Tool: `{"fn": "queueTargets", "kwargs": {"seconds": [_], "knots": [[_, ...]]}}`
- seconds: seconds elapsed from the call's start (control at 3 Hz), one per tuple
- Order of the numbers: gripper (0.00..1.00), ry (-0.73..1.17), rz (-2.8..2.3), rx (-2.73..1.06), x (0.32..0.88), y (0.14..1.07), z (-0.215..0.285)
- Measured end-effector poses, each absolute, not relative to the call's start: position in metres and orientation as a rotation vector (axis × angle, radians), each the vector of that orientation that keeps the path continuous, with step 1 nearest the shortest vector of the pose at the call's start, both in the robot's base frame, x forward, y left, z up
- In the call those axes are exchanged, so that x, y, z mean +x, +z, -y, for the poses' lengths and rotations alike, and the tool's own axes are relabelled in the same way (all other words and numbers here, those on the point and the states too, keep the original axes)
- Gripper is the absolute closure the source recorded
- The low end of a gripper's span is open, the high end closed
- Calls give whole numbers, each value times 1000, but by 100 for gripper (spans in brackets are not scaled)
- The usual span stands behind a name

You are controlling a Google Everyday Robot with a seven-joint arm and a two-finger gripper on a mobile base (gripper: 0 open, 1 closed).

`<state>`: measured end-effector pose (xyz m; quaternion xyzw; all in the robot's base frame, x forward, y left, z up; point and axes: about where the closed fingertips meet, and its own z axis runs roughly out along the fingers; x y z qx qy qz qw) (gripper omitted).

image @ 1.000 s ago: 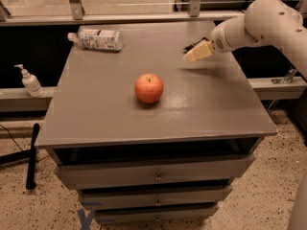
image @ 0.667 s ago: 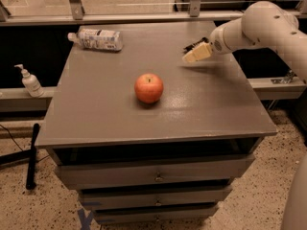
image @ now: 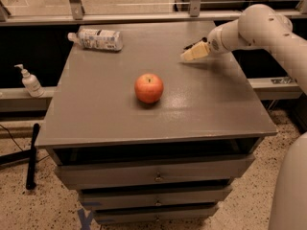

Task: Pick rxbar chocolate

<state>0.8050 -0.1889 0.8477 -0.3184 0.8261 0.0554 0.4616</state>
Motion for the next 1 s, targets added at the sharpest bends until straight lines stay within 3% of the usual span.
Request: {"fn": "queueTargets", "kwargs": {"seconds": [0.33,1.0], "knots": [[18,148,-2034,-751,813,846,191],[65,143,-2020,-705,819,850,198]]}}
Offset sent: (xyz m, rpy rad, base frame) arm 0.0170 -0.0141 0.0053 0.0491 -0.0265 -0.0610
